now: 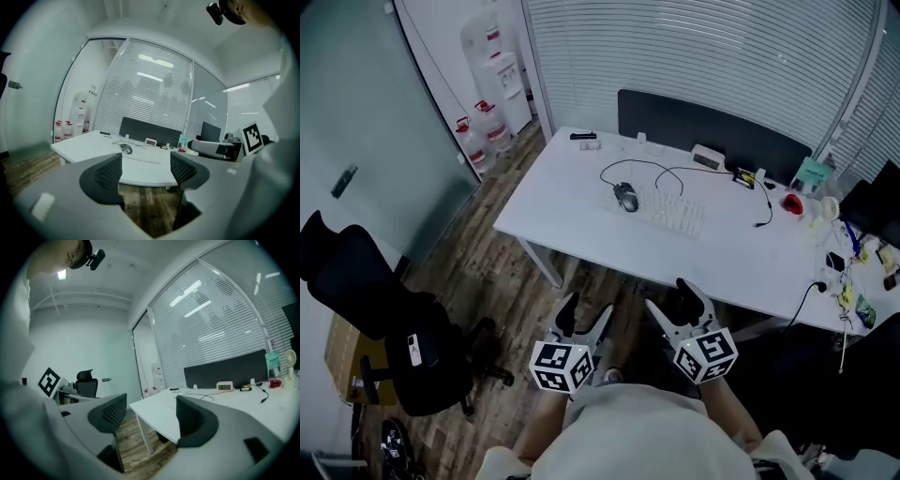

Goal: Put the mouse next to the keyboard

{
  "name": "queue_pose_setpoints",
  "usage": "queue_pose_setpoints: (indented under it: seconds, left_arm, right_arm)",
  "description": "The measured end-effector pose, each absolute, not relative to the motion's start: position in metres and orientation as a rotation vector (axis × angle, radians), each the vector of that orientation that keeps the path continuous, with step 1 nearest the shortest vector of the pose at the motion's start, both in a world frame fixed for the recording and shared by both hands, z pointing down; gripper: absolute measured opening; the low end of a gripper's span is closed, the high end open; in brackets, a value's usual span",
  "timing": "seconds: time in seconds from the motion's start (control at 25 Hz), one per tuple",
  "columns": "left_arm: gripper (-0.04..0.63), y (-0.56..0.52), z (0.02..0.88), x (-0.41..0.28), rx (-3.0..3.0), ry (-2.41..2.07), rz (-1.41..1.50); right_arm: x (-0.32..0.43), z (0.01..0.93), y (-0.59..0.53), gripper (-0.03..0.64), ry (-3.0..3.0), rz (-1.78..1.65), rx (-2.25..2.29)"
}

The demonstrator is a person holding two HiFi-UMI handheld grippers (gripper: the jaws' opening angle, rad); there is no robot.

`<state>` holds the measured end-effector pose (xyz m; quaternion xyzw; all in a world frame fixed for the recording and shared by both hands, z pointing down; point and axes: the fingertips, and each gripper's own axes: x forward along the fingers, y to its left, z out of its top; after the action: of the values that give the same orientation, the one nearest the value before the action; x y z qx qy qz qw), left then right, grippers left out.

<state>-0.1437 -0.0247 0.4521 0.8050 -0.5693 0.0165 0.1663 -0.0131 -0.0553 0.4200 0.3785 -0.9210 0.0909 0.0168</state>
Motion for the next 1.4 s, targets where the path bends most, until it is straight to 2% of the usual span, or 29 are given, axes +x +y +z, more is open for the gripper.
queue_pose_setpoints:
  seconds: [0.56, 0.96, 1.4]
  left_arm:
    - [0.313, -0.116, 0.467, -0.197, 2.317, -1.559, 0.046]
    - [0.313, -0.158, 0.494, -0.195, 2.27, -1.494, 0.108]
    - [0.313, -0.251, 0.506, -0.2, 2.212, -1.509, 0.09]
  right_arm:
    - [-0.061, 0.432, -0.147, 0.308, -2.792, 0.26, 1.272]
    - [-0.07, 0.467, -0.206, 0.304, -2.677, 0.255, 1.261]
    - [-0.087, 0.51, -0.321, 0.304, -2.569, 0.215, 1.18]
